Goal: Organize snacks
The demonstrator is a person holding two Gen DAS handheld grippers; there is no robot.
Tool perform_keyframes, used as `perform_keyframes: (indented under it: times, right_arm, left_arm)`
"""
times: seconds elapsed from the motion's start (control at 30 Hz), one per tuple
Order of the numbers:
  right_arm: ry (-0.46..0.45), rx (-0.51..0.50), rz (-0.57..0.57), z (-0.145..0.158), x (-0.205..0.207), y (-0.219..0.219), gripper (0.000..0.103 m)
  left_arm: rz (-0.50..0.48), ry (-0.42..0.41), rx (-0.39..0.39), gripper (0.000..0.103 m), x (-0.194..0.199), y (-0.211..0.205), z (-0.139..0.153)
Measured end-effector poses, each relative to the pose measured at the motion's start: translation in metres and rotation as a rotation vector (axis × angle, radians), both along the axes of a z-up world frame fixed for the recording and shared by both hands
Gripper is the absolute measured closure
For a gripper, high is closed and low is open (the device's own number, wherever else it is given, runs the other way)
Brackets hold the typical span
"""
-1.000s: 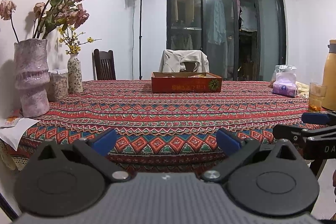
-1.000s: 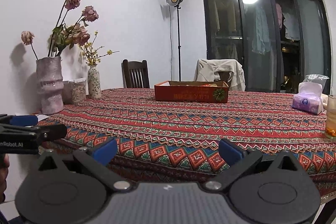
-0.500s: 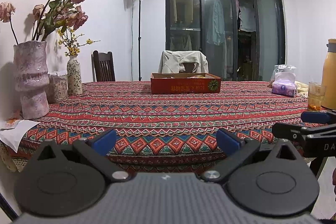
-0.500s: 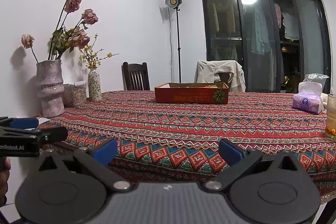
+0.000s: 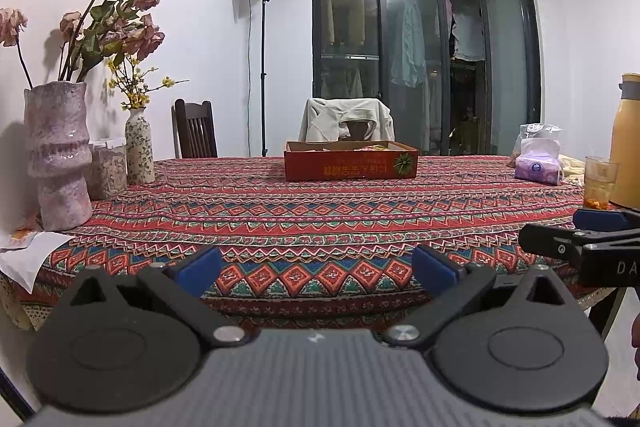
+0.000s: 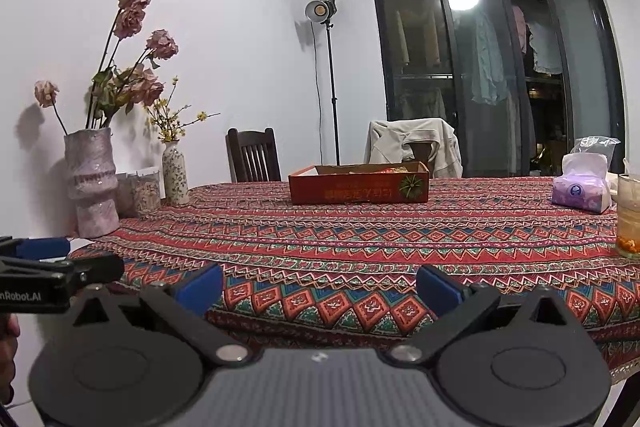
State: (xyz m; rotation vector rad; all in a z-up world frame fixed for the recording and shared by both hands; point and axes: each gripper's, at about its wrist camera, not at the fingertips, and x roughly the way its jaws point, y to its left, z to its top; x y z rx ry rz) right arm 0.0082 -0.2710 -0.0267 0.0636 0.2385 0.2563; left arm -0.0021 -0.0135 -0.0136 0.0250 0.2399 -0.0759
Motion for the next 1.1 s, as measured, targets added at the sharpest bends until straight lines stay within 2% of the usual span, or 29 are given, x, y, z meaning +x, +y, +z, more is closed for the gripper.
perform_keyframes:
  times: [1.1]
  right_arm:
    - [-0.013,-0.023,0.010,0.0001,-0.0031,-0.0004,0.000]
  left_arm:
    - [-0.006,0.007,-0.012,0.000,0.0011,0.0029,0.0024]
